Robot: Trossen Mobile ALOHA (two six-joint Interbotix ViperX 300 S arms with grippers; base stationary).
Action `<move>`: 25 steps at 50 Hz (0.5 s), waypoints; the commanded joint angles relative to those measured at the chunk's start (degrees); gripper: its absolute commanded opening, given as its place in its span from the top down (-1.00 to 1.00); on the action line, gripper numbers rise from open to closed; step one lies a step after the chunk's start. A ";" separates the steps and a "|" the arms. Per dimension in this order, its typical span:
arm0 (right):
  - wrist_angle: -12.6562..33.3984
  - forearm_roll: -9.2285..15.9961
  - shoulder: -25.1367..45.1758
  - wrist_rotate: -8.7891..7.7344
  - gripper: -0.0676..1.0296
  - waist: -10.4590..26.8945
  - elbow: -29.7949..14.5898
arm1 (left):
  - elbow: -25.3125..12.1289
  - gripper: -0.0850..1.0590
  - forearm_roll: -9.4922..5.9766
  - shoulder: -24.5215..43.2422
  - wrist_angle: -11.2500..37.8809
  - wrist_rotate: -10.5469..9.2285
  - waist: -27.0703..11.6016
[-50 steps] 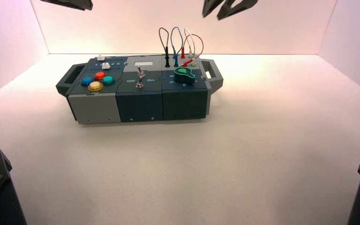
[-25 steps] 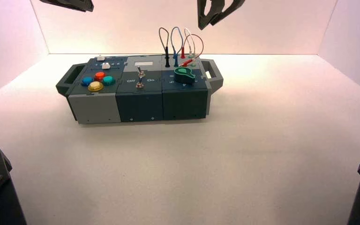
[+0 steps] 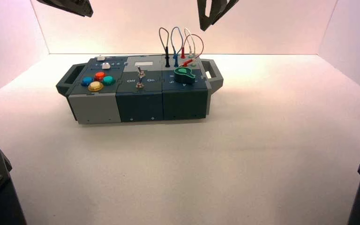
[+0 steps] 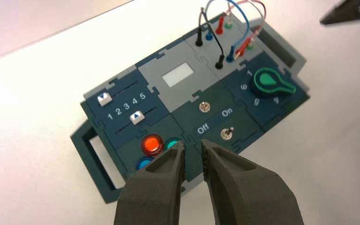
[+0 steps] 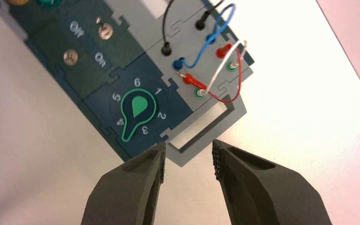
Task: Insert the red wire.
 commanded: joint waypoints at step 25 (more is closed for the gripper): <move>4.92 -0.70 6.94 -11.60 -0.09 3.16 -8.53 | -0.97 0.46 -0.09 -0.09 0.18 1.23 -0.35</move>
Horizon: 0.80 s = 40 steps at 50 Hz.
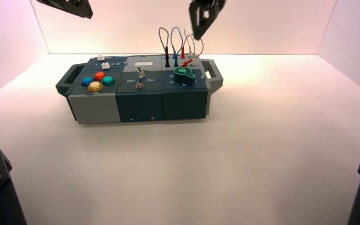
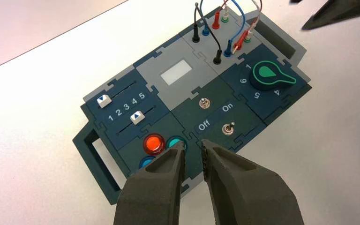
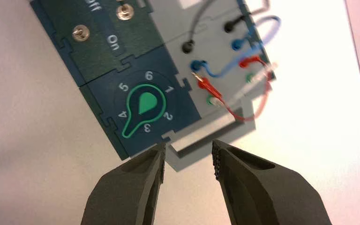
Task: Insert the red wire.
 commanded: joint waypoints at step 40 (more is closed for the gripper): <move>0.09 -8.09 9.67 -2.46 -0.09 0.88 -9.93 | -0.18 0.46 -0.09 0.09 -0.70 0.26 1.58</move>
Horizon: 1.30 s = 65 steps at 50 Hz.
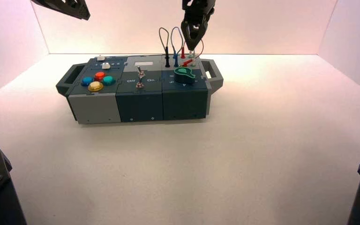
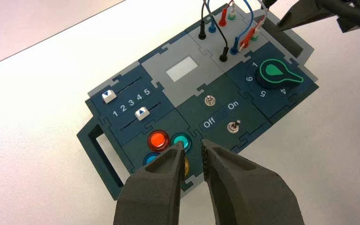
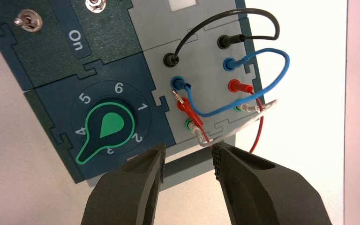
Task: Insert the red wire.
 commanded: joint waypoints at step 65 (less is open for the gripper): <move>3.96 -3.87 -1.76 1.14 -0.11 0.35 -4.66 | 0.00 0.46 -0.09 1.05 -0.53 0.18 0.26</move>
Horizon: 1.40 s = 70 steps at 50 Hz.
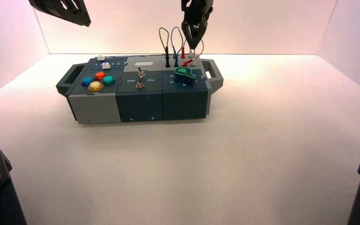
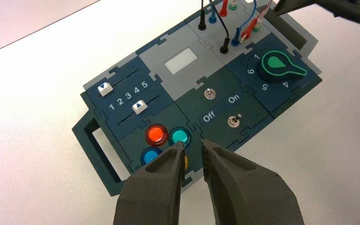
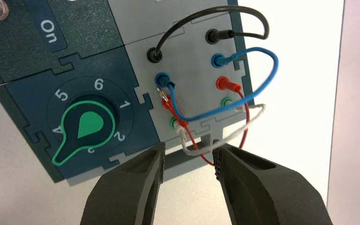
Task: Insert the red wire.
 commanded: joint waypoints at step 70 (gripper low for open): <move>1.67 -2.46 -1.23 0.09 -0.11 4.13 -1.49 | 0.09 0.46 0.00 -0.35 -0.62 0.26 0.18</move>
